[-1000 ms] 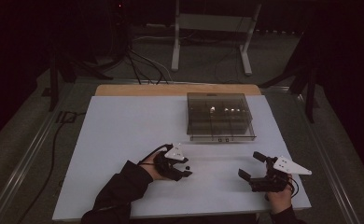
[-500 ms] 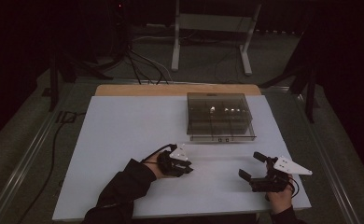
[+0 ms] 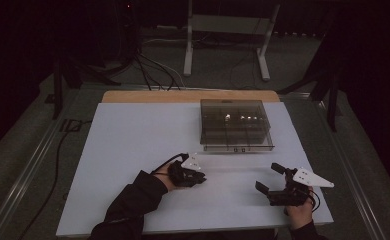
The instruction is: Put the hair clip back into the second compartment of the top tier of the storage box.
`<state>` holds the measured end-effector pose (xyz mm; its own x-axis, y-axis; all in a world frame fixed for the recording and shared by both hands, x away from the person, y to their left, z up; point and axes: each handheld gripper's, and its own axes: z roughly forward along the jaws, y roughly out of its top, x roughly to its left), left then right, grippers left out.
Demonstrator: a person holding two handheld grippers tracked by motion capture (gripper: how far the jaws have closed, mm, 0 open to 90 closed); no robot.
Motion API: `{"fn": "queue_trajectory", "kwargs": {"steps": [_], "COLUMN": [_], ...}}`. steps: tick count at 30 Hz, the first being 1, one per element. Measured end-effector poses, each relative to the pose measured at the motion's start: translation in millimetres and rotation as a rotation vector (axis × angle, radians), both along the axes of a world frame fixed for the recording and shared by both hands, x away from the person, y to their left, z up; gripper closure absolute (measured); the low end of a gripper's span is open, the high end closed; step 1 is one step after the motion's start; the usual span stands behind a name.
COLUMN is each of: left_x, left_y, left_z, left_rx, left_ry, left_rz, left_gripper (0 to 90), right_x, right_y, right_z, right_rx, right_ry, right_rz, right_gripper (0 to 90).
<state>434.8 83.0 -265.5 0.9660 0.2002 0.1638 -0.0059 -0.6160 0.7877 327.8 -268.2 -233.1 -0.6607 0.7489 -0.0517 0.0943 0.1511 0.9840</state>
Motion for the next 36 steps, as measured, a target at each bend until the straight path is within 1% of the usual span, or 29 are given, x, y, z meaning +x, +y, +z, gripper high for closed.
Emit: {"fn": "queue_trajectory", "kwargs": {"steps": [3, 6, 10, 11, 15, 17, 18, 28, 36], "left_x": [-0.2, -1.9, -6.3, -7.3, -10.2, -12.4, -13.3, -15.8, -15.4], "left_y": [0.7, 2.3, 3.7, 3.6, 3.5, 2.9, 2.3, 0.4, 0.7], "left_z": [1.2, 4.3, 11.2, 12.4, 18.0, 23.1, 24.4, 39.7, 49.4], "left_rx": [-0.001, -0.005, -0.009, -0.02, -0.028, -0.029, -0.039, -0.058, -0.088], "left_ry": [0.004, -0.004, -0.014, -0.012, -0.017, -0.024, -0.018, -0.027, -0.014], "left_rz": [0.006, 0.006, -0.011, -0.009, -0.014, -0.022, -0.023, -0.033, -0.034], "left_gripper": [81.1, 81.1, 81.1, 81.1, 81.1, 81.1, 81.1, 81.1, 81.1], "right_x": [-0.2, -0.3, -0.2, -0.2, -0.3, -0.4, -0.4, -0.6, -0.6], "right_y": [0.1, -0.2, 0.1, 0.3, 0.4, 0.2, 0.2, -0.1, 0.0], "right_z": [0.0, 0.0, -0.1, -0.1, -0.1, -0.2, -0.2, -0.1, -0.1], "right_rx": [-0.004, -0.001, -0.002, -0.002, -0.001, -0.001, -0.001, 0.001, 0.0], "right_ry": [0.0, 0.0, 0.002, 0.002, 0.002, 0.003, 0.003, 0.002, 0.002], "right_rz": [0.0, -0.002, -0.002, -0.001, -0.001, -0.002, -0.001, -0.002, -0.003], "right_gripper": [0.0, 0.0, 0.0, 0.0, 0.0, 0.0, 0.0, 0.0, 0.0]}}
